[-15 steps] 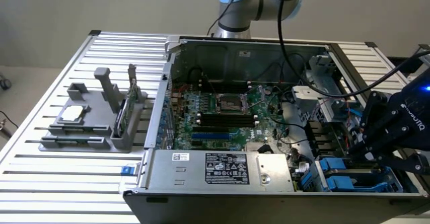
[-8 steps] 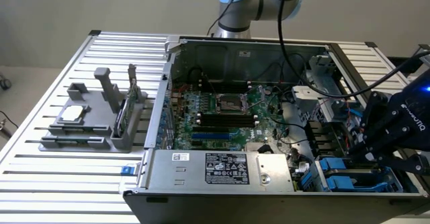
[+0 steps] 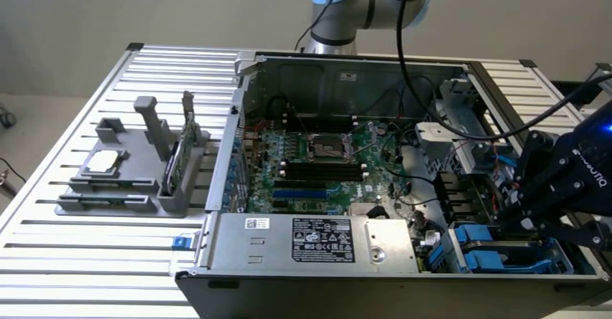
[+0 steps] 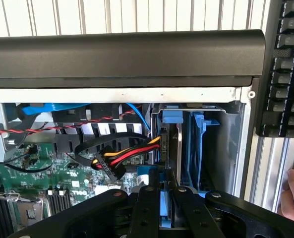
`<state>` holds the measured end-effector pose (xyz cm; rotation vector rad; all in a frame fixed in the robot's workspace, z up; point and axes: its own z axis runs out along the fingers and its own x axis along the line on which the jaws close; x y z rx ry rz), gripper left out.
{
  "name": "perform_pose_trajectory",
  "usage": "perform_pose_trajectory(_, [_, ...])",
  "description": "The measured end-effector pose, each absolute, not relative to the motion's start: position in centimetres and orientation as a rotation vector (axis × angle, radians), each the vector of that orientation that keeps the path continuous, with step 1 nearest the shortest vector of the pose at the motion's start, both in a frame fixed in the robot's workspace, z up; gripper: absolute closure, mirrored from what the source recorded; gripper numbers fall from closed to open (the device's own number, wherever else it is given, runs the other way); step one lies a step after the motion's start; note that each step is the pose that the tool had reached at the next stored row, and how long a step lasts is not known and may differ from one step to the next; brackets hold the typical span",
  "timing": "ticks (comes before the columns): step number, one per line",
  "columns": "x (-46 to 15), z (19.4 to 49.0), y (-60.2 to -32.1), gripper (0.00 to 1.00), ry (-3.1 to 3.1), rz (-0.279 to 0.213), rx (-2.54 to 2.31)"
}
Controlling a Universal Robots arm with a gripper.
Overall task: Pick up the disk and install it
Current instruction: 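Insert the second disk wire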
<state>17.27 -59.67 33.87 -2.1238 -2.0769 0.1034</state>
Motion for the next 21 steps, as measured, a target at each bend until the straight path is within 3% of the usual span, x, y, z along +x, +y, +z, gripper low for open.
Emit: perform_pose_trajectory(21, [17.27, 33.56, -60.01, 0.84, -2.075, 0.097, -2.12])
